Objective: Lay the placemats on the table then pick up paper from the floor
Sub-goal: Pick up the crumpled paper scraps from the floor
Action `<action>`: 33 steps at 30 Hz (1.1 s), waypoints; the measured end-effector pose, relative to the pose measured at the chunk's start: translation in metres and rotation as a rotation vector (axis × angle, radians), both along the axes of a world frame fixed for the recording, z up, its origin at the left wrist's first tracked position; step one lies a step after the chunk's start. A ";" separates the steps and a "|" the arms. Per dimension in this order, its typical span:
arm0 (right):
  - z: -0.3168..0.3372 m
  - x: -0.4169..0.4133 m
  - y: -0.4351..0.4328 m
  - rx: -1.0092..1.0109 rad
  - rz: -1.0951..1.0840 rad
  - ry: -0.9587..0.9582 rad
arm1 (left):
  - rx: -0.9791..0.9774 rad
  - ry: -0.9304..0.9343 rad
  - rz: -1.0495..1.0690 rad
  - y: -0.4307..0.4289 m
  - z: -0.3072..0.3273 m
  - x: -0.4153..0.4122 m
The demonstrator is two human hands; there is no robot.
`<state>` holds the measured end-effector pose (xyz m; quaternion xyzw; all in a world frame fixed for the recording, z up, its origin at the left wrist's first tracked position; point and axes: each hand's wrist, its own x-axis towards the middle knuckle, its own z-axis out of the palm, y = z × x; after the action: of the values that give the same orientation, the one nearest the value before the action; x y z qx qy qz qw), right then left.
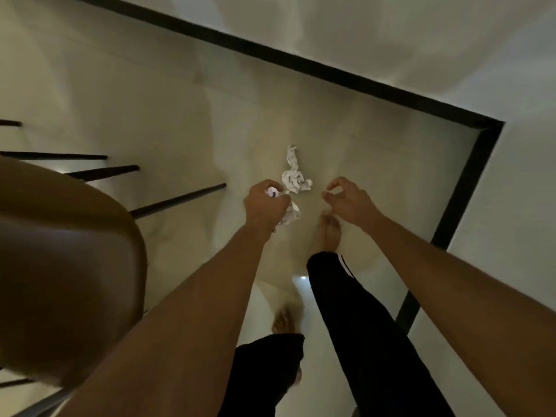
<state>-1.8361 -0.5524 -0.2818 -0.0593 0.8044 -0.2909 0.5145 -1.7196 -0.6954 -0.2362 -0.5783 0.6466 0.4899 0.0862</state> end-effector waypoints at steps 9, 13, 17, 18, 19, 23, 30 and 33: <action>-0.172 -0.033 -0.085 0.172 0.970 0.140 | -0.037 -0.072 0.006 -0.044 -0.129 -0.036; -0.242 -0.013 -0.104 0.313 1.107 0.221 | -0.044 -0.095 0.012 -0.051 -0.178 -0.036; -0.253 -0.009 -0.094 0.187 0.759 0.179 | -0.022 -0.133 -0.024 -0.051 -0.182 -0.037; -0.242 -0.011 -0.088 0.079 0.638 0.171 | -0.009 -0.136 -0.025 -0.051 -0.177 -0.038; -0.225 -0.015 -0.084 -0.019 0.523 0.185 | 0.008 -0.137 -0.032 -0.051 -0.165 -0.041; -0.113 -0.042 -0.076 -0.143 0.167 0.174 | 0.106 -0.176 -0.147 -0.053 -0.096 -0.053; 0.091 -0.110 -0.099 -0.196 -0.024 0.029 | 0.205 -0.059 -0.146 -0.074 0.073 -0.095; 0.165 -0.132 -0.131 -0.177 -0.031 0.051 | 0.238 0.100 -0.083 -0.095 0.143 -0.117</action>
<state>-1.9680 -0.6833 -0.1172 -0.0993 0.7893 -0.3670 0.4822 -1.8370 -0.7904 -0.0931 -0.5118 0.6106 0.5873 0.1420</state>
